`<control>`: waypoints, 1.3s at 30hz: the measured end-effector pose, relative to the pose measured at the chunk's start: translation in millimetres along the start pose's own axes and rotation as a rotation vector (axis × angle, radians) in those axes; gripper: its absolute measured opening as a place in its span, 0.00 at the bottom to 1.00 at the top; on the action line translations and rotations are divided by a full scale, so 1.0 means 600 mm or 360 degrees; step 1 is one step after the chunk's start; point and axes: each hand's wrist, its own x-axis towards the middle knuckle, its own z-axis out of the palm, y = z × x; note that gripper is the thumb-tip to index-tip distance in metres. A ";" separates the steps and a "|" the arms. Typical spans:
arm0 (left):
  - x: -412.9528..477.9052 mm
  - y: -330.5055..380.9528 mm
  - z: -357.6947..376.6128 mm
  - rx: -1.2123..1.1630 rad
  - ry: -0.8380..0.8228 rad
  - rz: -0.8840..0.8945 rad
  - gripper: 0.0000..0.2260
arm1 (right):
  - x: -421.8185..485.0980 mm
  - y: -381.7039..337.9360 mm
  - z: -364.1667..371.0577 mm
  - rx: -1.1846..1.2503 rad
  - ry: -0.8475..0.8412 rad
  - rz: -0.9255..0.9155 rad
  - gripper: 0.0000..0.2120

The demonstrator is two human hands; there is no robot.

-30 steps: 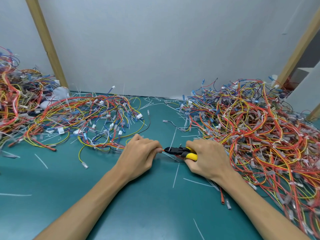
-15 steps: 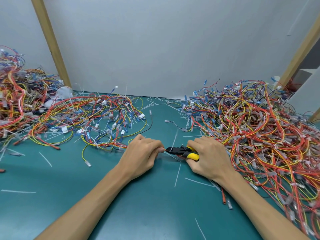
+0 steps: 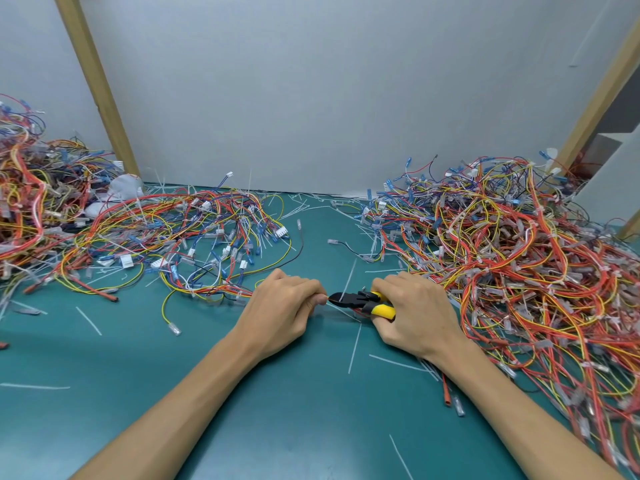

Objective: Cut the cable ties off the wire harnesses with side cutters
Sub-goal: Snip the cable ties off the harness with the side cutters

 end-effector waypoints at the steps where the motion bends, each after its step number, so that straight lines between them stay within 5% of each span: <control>1: 0.000 0.000 0.000 0.0002 0.0001 0.0001 0.10 | 0.000 0.001 0.000 -0.0005 -0.0010 0.0000 0.09; 21: 0.000 -0.001 0.000 0.0010 0.0031 0.0030 0.11 | 0.005 0.010 0.012 0.0152 -0.0163 0.0165 0.06; 28: -0.001 0.000 -0.004 -0.0024 -0.0009 0.0026 0.10 | -0.004 0.005 0.017 0.0365 0.0111 0.0282 0.04; 39: -0.011 0.035 0.000 -0.0013 -0.0174 0.0166 0.10 | -0.006 0.005 0.013 0.0540 0.0589 0.0386 0.22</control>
